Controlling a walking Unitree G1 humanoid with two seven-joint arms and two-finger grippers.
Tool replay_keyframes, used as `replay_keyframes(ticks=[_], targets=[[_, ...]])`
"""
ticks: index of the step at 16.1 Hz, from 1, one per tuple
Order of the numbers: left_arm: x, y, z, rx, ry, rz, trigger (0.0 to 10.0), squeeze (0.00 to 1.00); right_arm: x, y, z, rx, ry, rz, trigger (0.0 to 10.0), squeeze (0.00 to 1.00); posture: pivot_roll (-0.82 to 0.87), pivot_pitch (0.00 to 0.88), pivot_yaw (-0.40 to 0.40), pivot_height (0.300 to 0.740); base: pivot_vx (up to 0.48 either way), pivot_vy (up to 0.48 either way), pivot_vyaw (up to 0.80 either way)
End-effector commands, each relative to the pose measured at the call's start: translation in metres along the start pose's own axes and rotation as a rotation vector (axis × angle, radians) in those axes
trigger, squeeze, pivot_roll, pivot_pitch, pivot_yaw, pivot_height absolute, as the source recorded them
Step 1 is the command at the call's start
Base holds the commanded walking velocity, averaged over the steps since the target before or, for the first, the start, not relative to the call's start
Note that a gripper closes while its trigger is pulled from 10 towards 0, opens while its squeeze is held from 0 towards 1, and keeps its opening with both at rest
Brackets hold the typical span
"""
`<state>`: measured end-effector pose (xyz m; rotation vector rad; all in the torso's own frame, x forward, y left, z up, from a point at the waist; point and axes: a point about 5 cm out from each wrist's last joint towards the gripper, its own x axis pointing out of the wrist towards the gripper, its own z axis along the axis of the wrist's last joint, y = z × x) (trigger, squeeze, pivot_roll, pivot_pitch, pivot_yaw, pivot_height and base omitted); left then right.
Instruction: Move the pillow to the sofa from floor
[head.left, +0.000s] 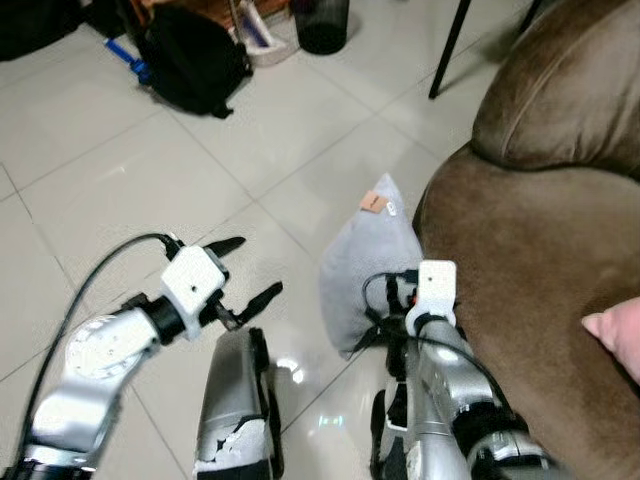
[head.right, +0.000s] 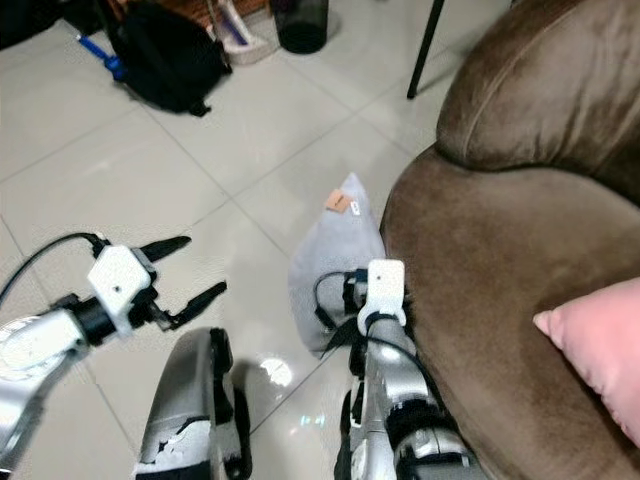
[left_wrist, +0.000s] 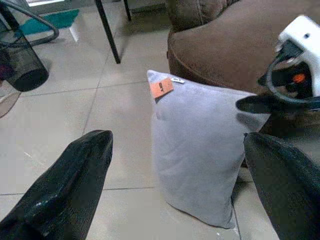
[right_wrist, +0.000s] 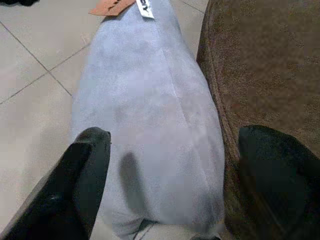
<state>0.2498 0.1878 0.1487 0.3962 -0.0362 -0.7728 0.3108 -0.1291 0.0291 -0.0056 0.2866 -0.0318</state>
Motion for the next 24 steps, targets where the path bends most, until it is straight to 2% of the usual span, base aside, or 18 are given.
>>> replay_keyframes(ticks=[1,2,4,5,10,11,12,15,17,18,19,20,21,22,23,24], targets=[[-0.006,-0.001,0.001,-0.013,0.009,-0.02,10.0,0.0,-0.002,-0.001,-0.01,0.014,0.038,-0.018,10.0,1.0,0.26,0.348,0.045,0.558,0.0,0.0,0.0],[-0.009,0.002,0.004,-0.013,0.012,-0.021,10.0,0.0,0.001,0.002,-0.007,0.021,0.041,-0.018,10.0,1.0,0.27,0.349,0.049,0.558,0.0,0.0,0.0],[-0.012,0.006,0.006,-0.002,0.018,-0.017,10.0,0.0,0.003,0.008,-0.004,-0.025,0.03,-0.031,10.0,0.98,0.28,0.351,0.055,0.558,0.0,0.0,0.0],[-0.014,0.007,0.009,-0.005,0.017,-0.024,10.0,0.0,0.004,0.011,-0.003,-0.076,0.022,-0.042,10.0,0.0,0.3,0.356,0.059,0.558,0.0,0.0,0.0],[-0.02,0.012,0.017,-0.004,0.026,-0.052,10.0,0.0,0.003,0.028,-0.008,-0.171,0.052,-0.004,10.0,0.0,0.34,0.364,0.074,0.558,0.0,0.0,0.0],[-0.021,0.012,0.017,-0.003,0.029,-0.054,10.0,0.0,0.002,0.031,-0.011,-0.217,0.064,-0.001,8.3,0.0,0.34,0.363,0.074,0.558,0.0,0.0,0.0],[-0.021,0.013,0.019,0.0,0.031,-0.054,10.0,0.0,0.002,0.026,-0.011,-0.239,0.07,-0.067,10.0,0.0,0.35,0.363,0.076,0.558,0.0,0.0,0.0],[-0.022,0.016,0.023,0.007,0.033,-0.053,10.0,0.0,0.003,0.02,-0.009,-0.243,0.068,-0.133,10.0,0.0,0.38,0.371,0.084,0.558,0.0,0.0,0.0],[-0.024,0.021,0.026,0.016,0.037,-0.046,10.0,0.0,0.004,0.005,-0.008,-0.287,0.071,-0.234,10.0,0.0,0.39,0.374,0.089,0.558,0.0,0.0,0.0],[-0.025,0.022,0.027,0.017,0.038,-0.045,10.0,0.0,0.004,0.003,-0.009,-0.284,0.075,-0.243,10.0,0.0,0.4,0.374,0.093,0.558,0.0,0.0,0.0],[-0.026,0.022,0.026,0.003,0.043,-0.056,10.0,0.0,0.004,0.006,-0.011,-0.257,0.095,-0.208,10.0,0.0,0.4,0.372,0.098,0.558,0.0,0.0,0.0],[-0.026,0.02,0.026,-0.009,0.049,-0.081,10.0,0.0,0.003,0.01,-0.013,-0.272,0.101,-0.17,10.0,0.0,0.4,0.371,0.099,0.558,0.0,0.0,0.0],[-0.026,0.018,0.025,-0.02,0.052,-0.107,10.0,0.0,0.003,0.012,-0.013,-0.268,0.102,-0.157,6.4,0.0,0.4,0.37,0.1,0.558,0.0,0.0,0.0],[-0.026,0.015,0.025,-0.029,0.056,-0.135,10.0,0.0,0.003,0.013,-0.014,-0.267,0.104,-0.155,1.0,0.0,0.4,0.367,0.103,0.558,0.0,0.0,0.0],[-0.025,0.012,0.021,-0.042,0.059,-0.163,10.0,0.0,0.002,0.015,-0.015,-0.249,0.109,-0.151,0.0,0.0,0.4,0.367,0.103,0.558,0.0,0.0,0.0],[-0.02,0.011,0.016,-0.049,0.06,-0.161,10.0,0.0,0.002,0.015,-0.015,-0.248,0.109,-0.148,0.0,0.0,0.4,0.366,0.105,0.558,0.0,0.0,0.0]])
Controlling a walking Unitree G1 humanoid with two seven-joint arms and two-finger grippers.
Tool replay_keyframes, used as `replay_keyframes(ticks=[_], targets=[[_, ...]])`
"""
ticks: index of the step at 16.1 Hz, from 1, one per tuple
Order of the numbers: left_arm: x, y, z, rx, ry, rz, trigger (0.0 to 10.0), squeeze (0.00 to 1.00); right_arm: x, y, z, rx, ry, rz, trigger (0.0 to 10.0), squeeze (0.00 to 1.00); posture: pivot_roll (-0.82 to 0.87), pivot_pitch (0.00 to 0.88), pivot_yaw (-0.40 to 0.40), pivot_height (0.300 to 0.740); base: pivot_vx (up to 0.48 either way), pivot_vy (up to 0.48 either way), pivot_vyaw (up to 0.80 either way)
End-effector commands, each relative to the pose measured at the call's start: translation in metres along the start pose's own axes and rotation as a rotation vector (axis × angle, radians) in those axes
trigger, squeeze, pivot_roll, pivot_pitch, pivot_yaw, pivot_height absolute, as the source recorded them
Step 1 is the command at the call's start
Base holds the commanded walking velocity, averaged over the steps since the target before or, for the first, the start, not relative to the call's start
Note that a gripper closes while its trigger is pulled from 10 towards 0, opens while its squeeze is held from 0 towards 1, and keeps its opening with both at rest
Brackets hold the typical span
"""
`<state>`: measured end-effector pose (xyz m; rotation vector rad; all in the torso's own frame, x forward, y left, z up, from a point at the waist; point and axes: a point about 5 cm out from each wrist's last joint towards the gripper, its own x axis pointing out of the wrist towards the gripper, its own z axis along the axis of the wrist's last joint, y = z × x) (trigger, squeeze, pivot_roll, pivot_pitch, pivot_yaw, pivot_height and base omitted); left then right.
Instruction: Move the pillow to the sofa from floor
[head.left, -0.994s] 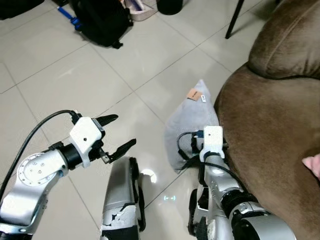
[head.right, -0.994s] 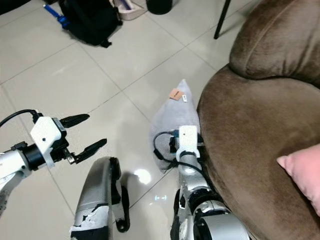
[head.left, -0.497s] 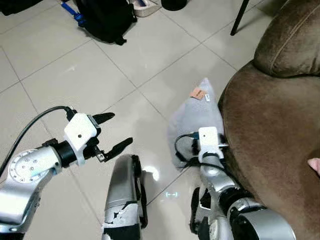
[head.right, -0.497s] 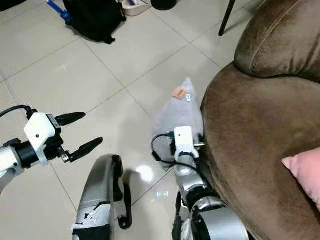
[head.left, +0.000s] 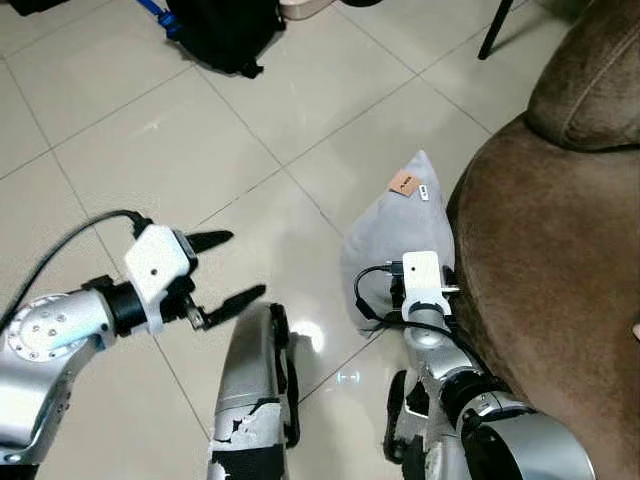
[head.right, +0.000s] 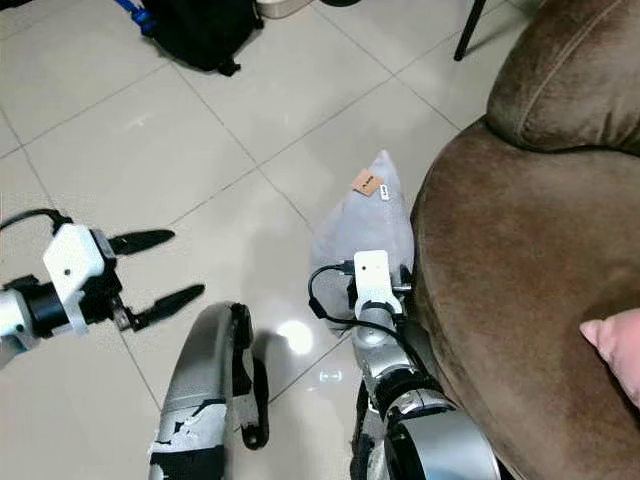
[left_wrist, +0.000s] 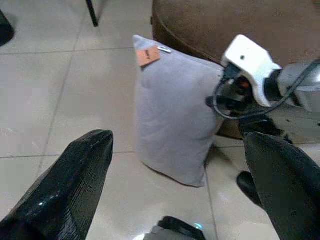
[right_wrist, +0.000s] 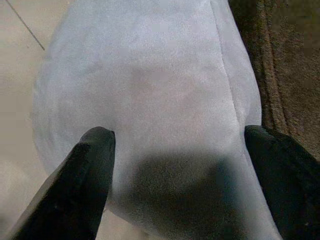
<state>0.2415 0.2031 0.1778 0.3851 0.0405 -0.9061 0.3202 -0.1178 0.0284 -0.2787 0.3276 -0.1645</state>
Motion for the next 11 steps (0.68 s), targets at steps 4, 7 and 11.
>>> replay_keyframes(ticks=[4,7,11], targets=[[0.039,-0.002,-0.008,-0.036,0.009,-0.027,10.0,0.0,-0.007,0.007,-0.016,-0.009,0.061,0.035,0.0,0.0,0.39,0.363,0.104,0.558,0.0,0.0,0.0],[0.067,-0.016,-0.012,-0.043,0.006,-0.033,10.0,0.0,-0.007,0.006,-0.016,-0.006,0.06,0.04,0.0,0.0,0.39,0.362,0.103,0.558,0.0,0.0,0.0],[0.081,-0.027,-0.027,-0.05,0.019,-0.03,10.0,0.0,-0.007,0.006,-0.016,-0.001,0.058,0.042,0.0,0.0,0.39,0.362,0.102,0.558,0.0,0.0,0.0]])
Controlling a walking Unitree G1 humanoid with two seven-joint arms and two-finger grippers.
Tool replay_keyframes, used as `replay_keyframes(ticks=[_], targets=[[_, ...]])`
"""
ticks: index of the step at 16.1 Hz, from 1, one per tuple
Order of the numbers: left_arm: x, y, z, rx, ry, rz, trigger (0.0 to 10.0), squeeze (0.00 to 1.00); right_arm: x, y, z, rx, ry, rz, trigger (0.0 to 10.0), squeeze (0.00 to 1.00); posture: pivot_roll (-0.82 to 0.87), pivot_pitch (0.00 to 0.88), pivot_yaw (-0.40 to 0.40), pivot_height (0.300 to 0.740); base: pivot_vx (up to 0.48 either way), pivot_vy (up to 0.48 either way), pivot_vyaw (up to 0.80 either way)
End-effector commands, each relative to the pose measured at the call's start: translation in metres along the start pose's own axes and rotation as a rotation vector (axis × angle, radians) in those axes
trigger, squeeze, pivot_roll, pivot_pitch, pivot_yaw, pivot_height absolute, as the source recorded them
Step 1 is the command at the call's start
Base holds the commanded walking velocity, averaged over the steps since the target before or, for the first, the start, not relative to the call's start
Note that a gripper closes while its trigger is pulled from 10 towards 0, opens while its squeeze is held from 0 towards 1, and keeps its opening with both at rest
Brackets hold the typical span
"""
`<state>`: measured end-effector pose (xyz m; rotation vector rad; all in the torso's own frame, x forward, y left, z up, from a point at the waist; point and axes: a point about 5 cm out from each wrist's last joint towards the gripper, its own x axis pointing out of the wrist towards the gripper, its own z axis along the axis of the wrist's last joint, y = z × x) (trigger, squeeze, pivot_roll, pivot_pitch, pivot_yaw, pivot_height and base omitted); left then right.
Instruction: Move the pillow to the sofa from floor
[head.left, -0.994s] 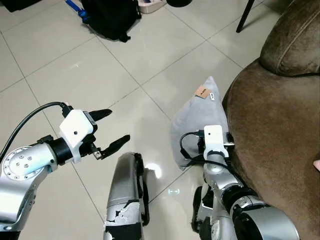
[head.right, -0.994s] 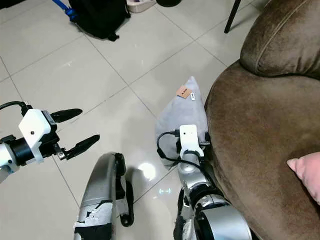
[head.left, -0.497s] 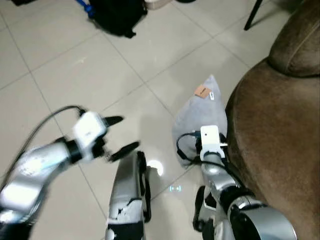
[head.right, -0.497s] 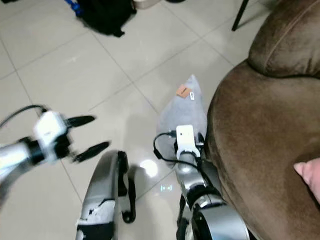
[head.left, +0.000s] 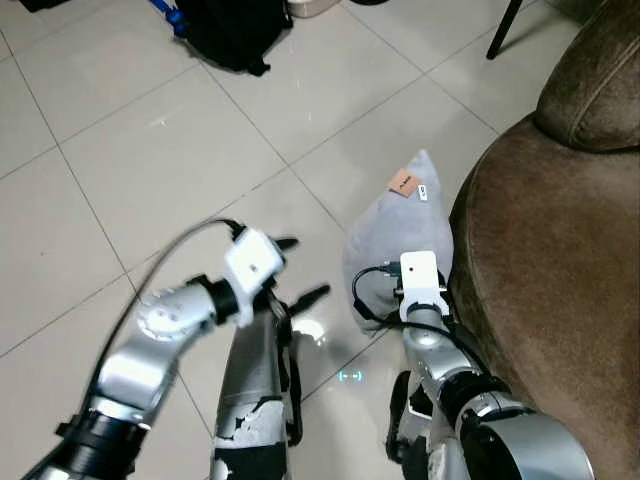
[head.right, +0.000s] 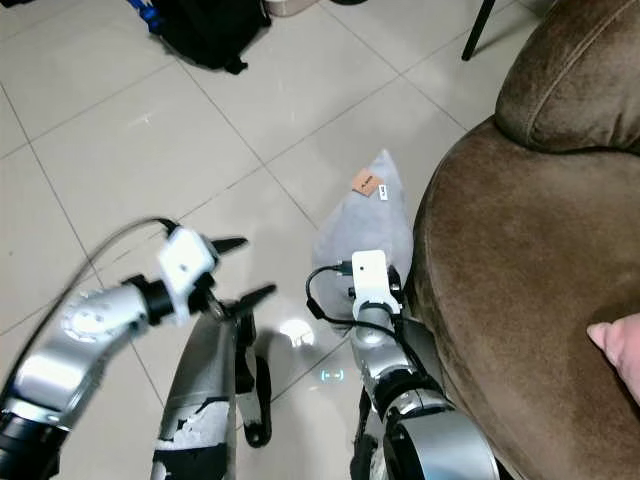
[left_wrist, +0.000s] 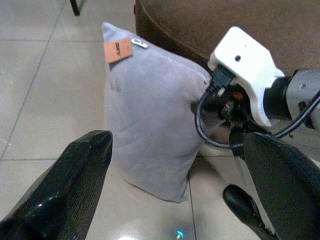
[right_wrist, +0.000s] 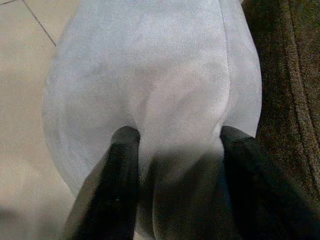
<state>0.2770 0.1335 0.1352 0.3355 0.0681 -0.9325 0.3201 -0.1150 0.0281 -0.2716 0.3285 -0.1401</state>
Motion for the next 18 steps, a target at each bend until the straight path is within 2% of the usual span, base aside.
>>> replay_keyframes(ticks=[1,3,15,18], targets=[[-0.004,-0.001,-0.002,0.005,0.018,-0.001,10.0,0.0,-0.006,0.004,-0.016,0.001,0.058,0.019,0.0,0.0,0.39,0.362,0.102,0.558,0.0,0.0,0.0],[-0.006,0.003,0.001,0.013,0.008,0.014,10.0,0.0,-0.006,0.004,-0.015,0.012,0.052,0.025,0.0,0.0,0.39,0.36,0.1,0.558,0.0,0.0,0.0],[0.005,0.005,-0.003,0.012,-0.004,0.02,10.0,0.0,-0.003,0.004,-0.008,0.051,0.03,0.076,0.0,0.0,0.37,0.34,0.082,0.558,0.0,0.0,0.0],[0.01,0.004,-0.009,-0.001,-0.003,0.022,10.0,0.0,-0.005,0.016,0.003,0.176,-0.011,0.166,0.0,0.0,0.33,0.315,0.064,0.558,0.0,0.0,0.0]])
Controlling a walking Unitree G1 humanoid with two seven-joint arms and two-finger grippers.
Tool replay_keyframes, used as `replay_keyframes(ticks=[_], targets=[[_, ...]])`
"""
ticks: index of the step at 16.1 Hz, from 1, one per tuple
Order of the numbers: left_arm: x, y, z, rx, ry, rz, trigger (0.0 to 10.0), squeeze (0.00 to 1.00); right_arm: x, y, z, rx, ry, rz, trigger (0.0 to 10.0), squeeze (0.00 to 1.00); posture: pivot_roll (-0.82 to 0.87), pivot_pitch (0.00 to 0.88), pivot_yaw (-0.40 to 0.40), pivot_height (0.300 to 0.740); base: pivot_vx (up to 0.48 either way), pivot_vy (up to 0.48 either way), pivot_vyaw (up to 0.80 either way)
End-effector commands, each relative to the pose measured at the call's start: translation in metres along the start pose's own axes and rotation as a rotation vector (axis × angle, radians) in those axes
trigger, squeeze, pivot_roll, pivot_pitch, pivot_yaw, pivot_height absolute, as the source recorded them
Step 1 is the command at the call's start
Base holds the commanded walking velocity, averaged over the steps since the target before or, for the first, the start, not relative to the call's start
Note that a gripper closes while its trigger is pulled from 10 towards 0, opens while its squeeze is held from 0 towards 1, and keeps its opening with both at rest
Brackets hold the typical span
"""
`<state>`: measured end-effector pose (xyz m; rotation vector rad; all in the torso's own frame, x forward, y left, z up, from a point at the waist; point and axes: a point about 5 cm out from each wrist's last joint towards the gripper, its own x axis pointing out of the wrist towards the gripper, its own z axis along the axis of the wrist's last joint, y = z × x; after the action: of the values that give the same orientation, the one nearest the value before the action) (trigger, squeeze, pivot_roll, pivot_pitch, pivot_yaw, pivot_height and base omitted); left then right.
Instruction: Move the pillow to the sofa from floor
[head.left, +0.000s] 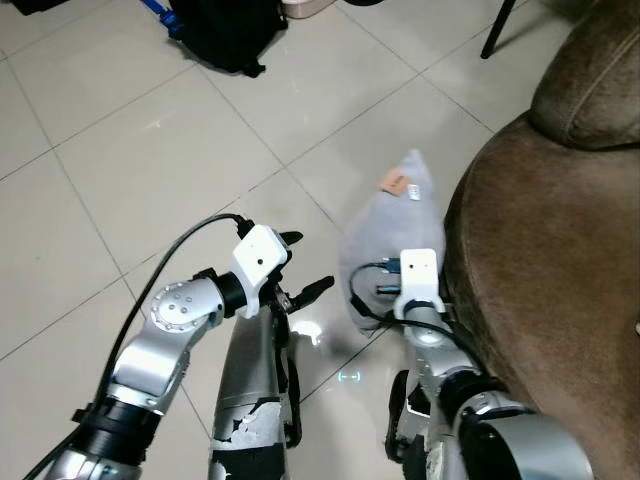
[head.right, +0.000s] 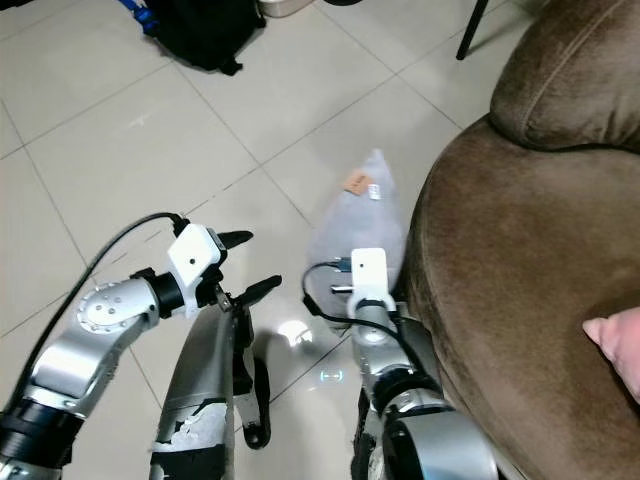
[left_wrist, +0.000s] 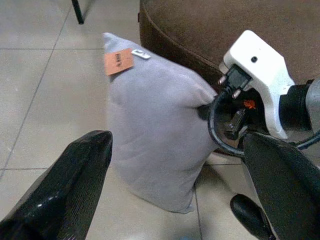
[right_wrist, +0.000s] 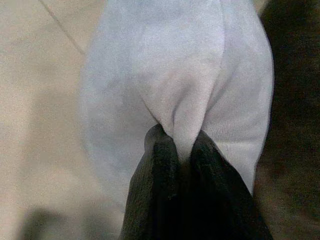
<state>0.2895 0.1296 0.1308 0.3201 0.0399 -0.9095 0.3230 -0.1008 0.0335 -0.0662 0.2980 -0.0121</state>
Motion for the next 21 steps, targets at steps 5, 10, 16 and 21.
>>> replay_keyframes(ticks=[5,10,16,21], targets=[[0.031,-0.002,0.011,-0.016,-0.119,0.008,10.0,0.0,-0.015,0.01,0.118,0.413,-0.512,0.16,0.0,0.0,0.12,0.164,0.007,0.558,0.0,0.0,0.0],[-0.002,0.01,0.081,0.013,-0.399,-0.012,10.0,0.0,-0.063,-0.081,0.215,0.425,-0.881,-0.046,0.0,0.0,-0.01,0.05,0.039,0.558,0.0,0.0,0.0],[0.009,0.036,0.109,0.109,-0.325,0.301,10.0,0.0,-0.116,-0.15,0.215,0.299,-0.833,-0.304,0.0,0.0,-0.02,0.012,0.026,0.558,0.0,0.0,0.0],[0.01,0.04,0.1,0.074,-0.307,0.492,10.0,0.0,-0.13,-0.115,0.152,0.133,-0.514,-0.228,10.0,0.0,-0.04,0.021,0.017,0.558,0.0,0.0,0.0]])
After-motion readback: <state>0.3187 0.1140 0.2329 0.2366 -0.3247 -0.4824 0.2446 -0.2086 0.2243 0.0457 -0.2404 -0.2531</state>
